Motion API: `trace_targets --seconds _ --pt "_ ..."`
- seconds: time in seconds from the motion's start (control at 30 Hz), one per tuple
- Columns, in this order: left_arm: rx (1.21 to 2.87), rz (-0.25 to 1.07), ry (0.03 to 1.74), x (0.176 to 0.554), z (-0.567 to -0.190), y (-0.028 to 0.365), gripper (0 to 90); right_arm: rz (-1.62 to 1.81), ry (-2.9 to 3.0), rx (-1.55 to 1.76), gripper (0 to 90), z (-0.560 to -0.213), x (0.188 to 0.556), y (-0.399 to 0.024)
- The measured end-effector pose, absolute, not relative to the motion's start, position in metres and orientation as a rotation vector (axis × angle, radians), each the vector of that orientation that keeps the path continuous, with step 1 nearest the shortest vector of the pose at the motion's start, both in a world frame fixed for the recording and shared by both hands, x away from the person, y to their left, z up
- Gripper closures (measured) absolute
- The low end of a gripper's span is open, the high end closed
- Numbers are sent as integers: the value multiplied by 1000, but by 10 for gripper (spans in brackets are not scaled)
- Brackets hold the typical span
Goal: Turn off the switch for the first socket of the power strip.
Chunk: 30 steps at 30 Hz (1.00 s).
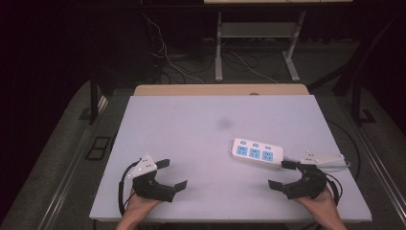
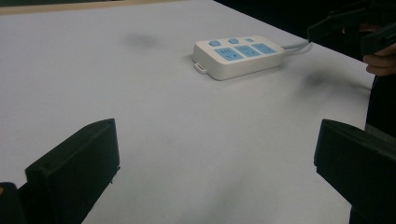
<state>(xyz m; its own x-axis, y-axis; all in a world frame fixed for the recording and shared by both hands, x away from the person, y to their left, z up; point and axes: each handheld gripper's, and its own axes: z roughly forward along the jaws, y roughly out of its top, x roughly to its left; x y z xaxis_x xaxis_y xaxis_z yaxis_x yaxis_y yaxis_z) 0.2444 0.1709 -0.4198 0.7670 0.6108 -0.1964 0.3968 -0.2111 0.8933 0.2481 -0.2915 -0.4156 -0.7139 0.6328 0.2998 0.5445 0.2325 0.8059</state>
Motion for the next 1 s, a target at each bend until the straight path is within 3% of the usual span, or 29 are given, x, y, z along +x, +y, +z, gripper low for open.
trace_targets --seconds 1.0 --pt "1839 215 777 245 -421 169 0 1464 2392 1193 5 -413 246 -300"
